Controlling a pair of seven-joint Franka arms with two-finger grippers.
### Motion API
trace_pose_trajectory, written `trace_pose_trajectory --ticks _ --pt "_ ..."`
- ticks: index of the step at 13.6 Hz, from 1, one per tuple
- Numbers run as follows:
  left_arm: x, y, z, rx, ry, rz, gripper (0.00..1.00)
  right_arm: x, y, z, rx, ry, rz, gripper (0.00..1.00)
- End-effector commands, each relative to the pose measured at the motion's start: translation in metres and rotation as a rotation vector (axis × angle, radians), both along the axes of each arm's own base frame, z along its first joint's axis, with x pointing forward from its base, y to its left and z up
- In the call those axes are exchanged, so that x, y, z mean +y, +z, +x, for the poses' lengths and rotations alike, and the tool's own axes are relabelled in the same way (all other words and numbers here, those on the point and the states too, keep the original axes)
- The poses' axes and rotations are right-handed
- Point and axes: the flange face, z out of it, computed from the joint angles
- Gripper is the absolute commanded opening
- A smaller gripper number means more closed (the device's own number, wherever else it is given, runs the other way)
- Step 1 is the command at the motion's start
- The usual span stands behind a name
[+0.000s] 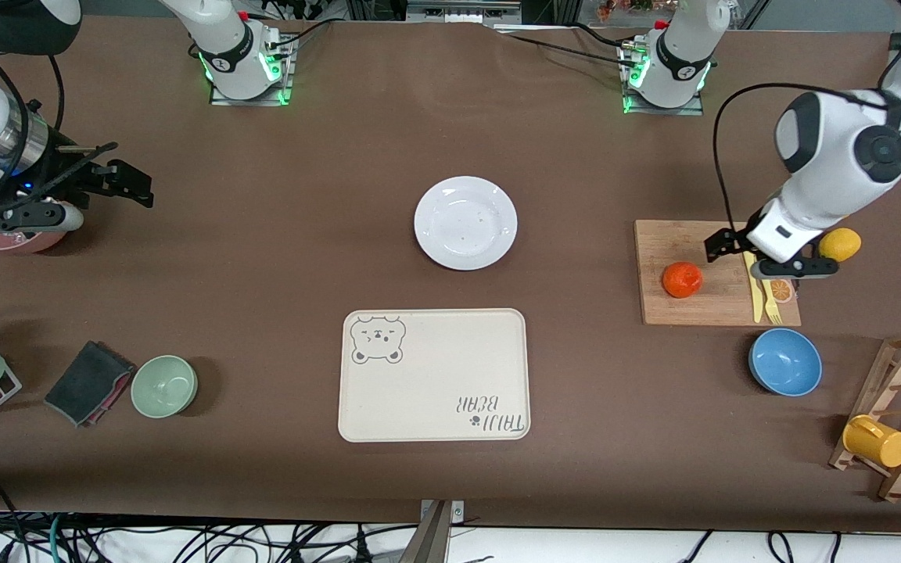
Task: Place orange and plate with both arms
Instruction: 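Reach the left gripper down to the orange on the cutting board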
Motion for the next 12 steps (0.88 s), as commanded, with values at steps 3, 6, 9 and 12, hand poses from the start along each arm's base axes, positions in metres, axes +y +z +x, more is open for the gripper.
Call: trace_pose_trajectory --ticks 3,6,9,12 --pt "-0.032 -0.046 0.006 0.004 -0.024 -0.010 1.00 0.009 0.003 -0.002 -0.012 0.005 0.015 1.00" --pt "-0.036 -0.069 0.009 -0.009 -0.026 -0.019 1.00 0.022 0.004 -0.003 -0.021 0.026 0.016 1.00" --pt "-0.038 -0.083 0.007 0.015 -0.029 -0.022 1.00 0.023 0.003 -0.003 -0.020 0.028 0.014 1.00" --pt "-0.029 -0.099 0.011 -0.017 -0.019 -0.019 1.00 0.023 0.004 -0.003 -0.020 0.028 0.016 1.00"
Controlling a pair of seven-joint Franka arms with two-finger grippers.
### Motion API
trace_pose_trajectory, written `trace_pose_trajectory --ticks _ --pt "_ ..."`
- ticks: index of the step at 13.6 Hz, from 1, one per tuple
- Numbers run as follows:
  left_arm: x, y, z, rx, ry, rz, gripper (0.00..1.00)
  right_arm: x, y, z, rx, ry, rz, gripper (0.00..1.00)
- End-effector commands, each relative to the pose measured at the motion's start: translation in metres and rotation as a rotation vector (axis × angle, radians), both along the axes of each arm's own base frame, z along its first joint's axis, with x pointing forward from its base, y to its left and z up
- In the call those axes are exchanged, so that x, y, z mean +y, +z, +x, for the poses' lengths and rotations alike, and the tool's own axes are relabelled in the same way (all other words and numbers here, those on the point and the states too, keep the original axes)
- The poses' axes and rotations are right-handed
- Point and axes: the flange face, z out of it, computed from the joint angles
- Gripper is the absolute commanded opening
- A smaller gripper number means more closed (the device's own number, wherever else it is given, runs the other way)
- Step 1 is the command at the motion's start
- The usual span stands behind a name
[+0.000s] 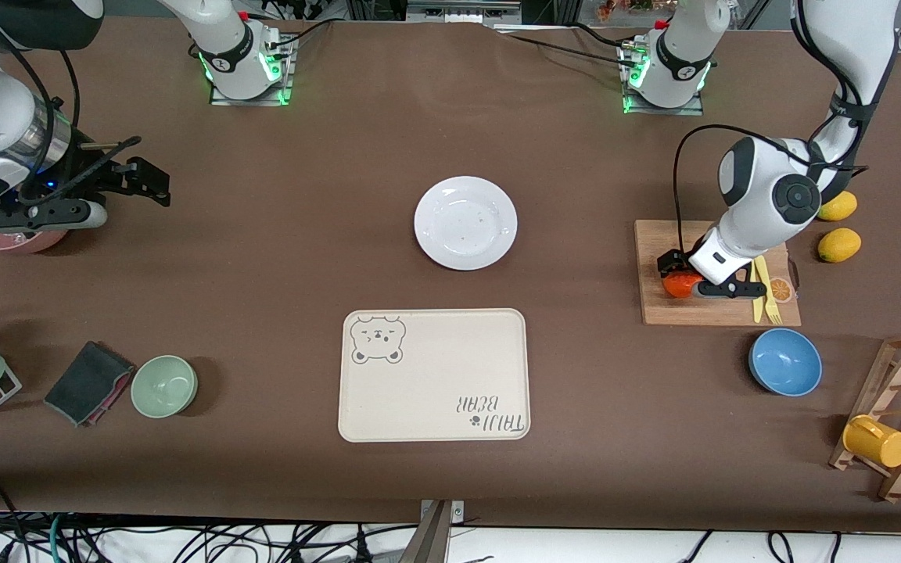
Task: Place orange and plate with both arms
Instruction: 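Reach the left gripper down to the orange on the cutting board, then close the left gripper on the orange and lift it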
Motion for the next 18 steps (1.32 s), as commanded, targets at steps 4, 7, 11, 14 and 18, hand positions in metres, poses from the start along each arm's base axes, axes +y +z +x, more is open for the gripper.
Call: trace_pose_trajectory --ticks 4,7,11,14,18 --pt "0.007 -0.016 0.002 -0.005 0.008 0.015 0.62 0.001 0.003 -0.001 -0.009 -0.008 0.013 1.00" --pt "0.006 -0.011 0.004 -0.015 -0.017 0.020 0.03 0.001 0.003 -0.001 -0.009 -0.008 0.013 1.00" --pt "-0.019 0.017 0.012 -0.065 -0.034 0.015 0.00 0.000 0.003 -0.001 -0.009 -0.010 0.013 1.00" --pt "-0.077 0.067 0.019 -0.077 0.000 -0.017 0.00 0.000 0.002 -0.001 -0.007 -0.010 0.013 1.00" --pt "-0.143 0.108 0.010 -0.049 -0.035 -0.071 0.00 -0.002 0.002 -0.001 -0.006 -0.013 0.012 1.00"
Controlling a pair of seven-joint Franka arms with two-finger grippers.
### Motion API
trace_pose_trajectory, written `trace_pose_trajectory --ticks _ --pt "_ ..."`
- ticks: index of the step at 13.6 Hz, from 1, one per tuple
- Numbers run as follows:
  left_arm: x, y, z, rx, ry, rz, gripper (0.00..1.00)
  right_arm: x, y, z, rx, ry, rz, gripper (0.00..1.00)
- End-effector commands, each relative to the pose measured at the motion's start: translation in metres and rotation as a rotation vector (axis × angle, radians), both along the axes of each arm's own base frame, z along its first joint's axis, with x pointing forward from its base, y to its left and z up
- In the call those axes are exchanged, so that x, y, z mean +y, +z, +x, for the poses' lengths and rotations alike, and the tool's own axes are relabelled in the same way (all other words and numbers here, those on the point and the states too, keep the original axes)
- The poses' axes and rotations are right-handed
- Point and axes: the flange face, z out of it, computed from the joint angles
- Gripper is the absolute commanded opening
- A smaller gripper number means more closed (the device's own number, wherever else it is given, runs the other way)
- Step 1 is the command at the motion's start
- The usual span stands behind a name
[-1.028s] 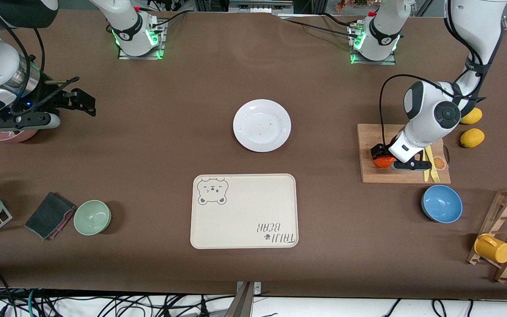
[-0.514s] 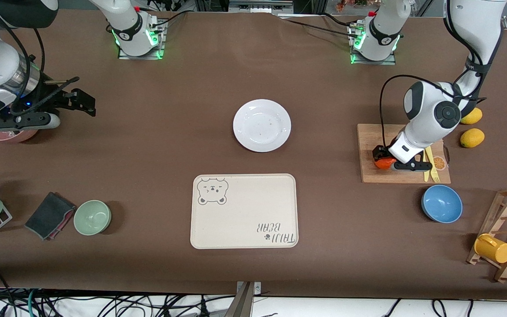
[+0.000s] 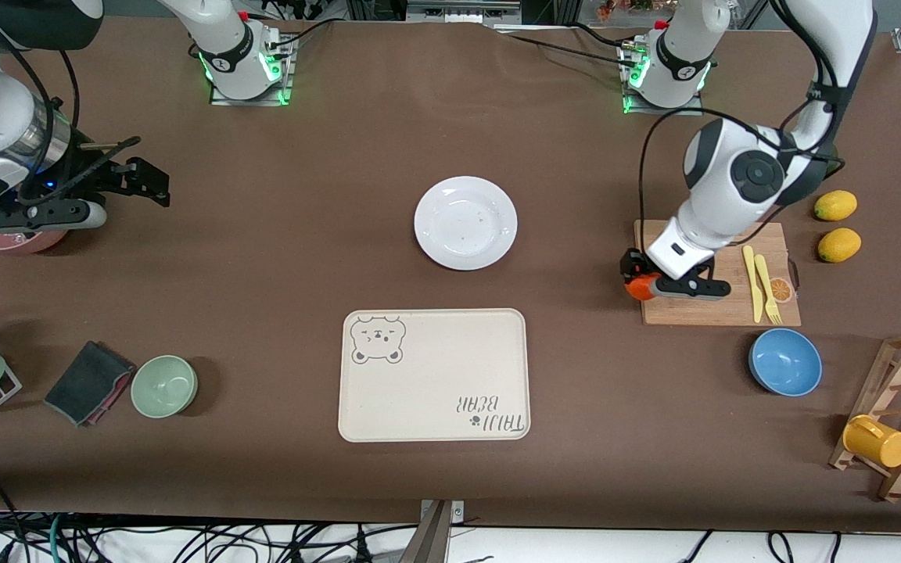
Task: Place orange and plate with both arms
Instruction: 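Close the left gripper on the orange and lift it, then carry the orange with the left gripper and lower it onto the plate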
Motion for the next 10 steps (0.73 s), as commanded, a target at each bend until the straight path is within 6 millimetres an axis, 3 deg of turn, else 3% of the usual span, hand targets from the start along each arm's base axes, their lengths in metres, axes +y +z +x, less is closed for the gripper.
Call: trace_pose_trajectory --ticks 1,3,8,10 --pt "-0.028 0.014 -0.011 0.042 0.048 -0.065 0.00 0.000 0.002 -0.002 -0.004 -0.010 0.012 1.00" --pt "-0.050 0.015 -0.018 0.057 0.075 -0.091 0.00 -0.001 0.002 -0.001 -0.007 -0.011 0.013 1.00" --pt "-0.048 0.016 -0.018 0.058 0.091 -0.094 0.00 0.000 0.001 0.000 -0.010 -0.010 0.013 1.00" --pt "-0.061 0.015 -0.023 0.069 0.105 -0.101 0.00 0.000 0.001 0.000 -0.010 -0.010 0.013 1.00"
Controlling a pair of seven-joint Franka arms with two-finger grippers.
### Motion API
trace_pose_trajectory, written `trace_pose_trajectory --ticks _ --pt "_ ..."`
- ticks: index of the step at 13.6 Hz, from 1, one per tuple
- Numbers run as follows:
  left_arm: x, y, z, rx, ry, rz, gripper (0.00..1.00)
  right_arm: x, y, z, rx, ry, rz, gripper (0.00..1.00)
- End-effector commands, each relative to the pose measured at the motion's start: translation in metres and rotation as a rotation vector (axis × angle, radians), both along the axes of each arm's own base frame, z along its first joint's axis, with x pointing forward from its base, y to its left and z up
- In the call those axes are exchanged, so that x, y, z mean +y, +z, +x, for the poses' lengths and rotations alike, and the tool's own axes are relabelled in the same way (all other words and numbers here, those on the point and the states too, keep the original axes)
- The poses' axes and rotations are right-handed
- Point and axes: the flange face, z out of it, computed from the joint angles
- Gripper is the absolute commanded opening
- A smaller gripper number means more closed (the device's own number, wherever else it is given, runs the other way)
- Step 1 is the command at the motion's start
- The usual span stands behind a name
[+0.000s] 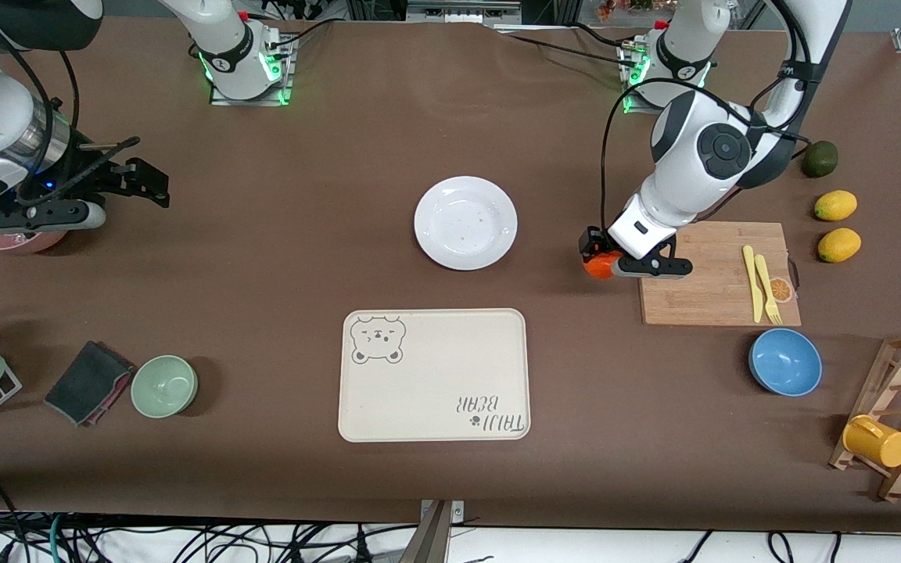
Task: Place orange and plate with both arms
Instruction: 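Carry the orange with the left gripper and lower it onto the plate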
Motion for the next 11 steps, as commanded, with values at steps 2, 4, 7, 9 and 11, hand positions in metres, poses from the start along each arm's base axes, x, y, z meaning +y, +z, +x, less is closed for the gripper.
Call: trace_pose_trajectory --ticks 2,4,7,9,11 --pt "-0.045 0.000 -0.021 0.046 0.023 -0.044 0.00 0.001 0.001 -0.001 -0.007 -0.008 0.013 1.00" --pt "-0.085 -0.017 -0.042 0.096 0.040 -0.042 0.00 0.002 0.001 -0.001 -0.007 -0.006 0.013 1.00" --pt "-0.139 -0.052 -0.074 0.163 0.093 -0.057 0.00 0.001 0.001 -0.001 -0.007 -0.008 0.013 1.00" --pt "-0.173 -0.072 -0.086 0.180 0.116 -0.075 0.00 0.002 0.001 -0.001 -0.007 -0.006 0.013 1.00" --pt "-0.215 -0.076 -0.098 0.206 0.170 -0.087 0.00 0.001 0.000 -0.001 -0.006 -0.008 0.012 1.00"
